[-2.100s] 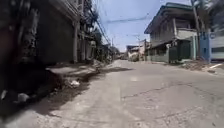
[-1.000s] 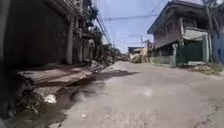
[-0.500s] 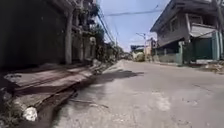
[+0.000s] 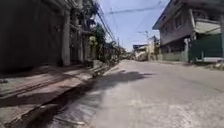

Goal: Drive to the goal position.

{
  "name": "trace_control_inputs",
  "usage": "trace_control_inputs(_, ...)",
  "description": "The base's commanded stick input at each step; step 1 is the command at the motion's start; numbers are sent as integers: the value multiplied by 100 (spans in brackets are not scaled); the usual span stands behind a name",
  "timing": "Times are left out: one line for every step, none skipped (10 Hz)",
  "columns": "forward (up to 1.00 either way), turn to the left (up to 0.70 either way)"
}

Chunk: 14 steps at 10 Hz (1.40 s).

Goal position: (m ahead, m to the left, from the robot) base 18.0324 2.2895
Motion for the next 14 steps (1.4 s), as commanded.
trace_control_inputs(100, 0)
trace_control_inputs(100, 0)
trace_control_inputs(100, 0)
trace_control_inputs(100, 0)
trace_control_inputs(100, 0)
trace_control_inputs(100, 0)
trace_control_inputs(100, 0)
trace_control_inputs(100, 0)
trace_control_inputs(100, -4)
trace_control_inputs(100, -10)
trace_control_inputs(100, -38)
trace_control_inputs(100, -40)
trace_control_inputs(100, -36)
trace_control_inputs(100, -14)
